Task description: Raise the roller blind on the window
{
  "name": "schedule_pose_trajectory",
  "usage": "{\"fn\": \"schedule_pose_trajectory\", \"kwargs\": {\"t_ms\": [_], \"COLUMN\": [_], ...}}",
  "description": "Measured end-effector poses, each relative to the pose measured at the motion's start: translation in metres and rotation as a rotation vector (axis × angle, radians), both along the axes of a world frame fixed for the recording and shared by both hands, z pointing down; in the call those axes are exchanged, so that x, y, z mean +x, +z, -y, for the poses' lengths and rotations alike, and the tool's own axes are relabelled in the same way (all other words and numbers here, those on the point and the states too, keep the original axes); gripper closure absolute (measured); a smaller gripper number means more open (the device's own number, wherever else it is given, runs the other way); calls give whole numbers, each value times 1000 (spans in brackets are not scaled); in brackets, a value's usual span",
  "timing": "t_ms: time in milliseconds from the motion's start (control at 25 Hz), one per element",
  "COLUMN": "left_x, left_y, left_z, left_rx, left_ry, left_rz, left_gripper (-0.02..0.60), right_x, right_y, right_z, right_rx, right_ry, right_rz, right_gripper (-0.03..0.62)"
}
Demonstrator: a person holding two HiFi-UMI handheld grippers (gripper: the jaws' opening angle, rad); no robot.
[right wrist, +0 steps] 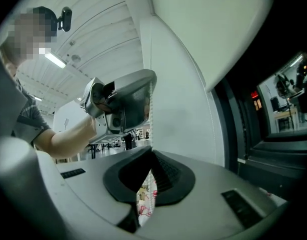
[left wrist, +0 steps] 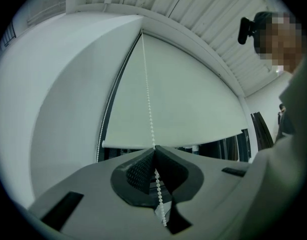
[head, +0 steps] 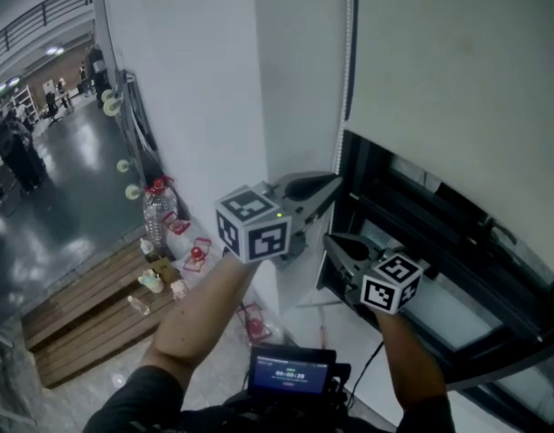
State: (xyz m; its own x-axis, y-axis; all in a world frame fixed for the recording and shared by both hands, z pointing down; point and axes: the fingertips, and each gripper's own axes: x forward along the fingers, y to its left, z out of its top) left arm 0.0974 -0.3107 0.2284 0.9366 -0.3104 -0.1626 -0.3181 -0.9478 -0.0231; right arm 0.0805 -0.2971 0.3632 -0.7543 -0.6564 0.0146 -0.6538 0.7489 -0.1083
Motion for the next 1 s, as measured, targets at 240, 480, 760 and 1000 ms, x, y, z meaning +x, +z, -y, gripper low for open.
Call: {"fn": "schedule_pose_trajectory", "kwargs": {"t_ms": [240,480,760,1000], "left_x": [0,-3,-6,-9], "left_y": [36,76,113,114], "left_z": [-9,-17,-19,-21], "left_rx": [-21,-64,-87,-84], "left_ry": [23,17,0,-6], "left_rz": [15,25,75,74], "left_gripper": [583,583,583,583], "right_x": [-1,-7,-9,-7], "right_y": [31,71,105,104], "right_z": [-7,-12,-16,-22], "right_rx": [-57,-128,-193,-144], "right_ry": [5,0,9,12], "right_rz": [-12,-34,-61,-174], "right_gripper": [588,588,588,582]}}
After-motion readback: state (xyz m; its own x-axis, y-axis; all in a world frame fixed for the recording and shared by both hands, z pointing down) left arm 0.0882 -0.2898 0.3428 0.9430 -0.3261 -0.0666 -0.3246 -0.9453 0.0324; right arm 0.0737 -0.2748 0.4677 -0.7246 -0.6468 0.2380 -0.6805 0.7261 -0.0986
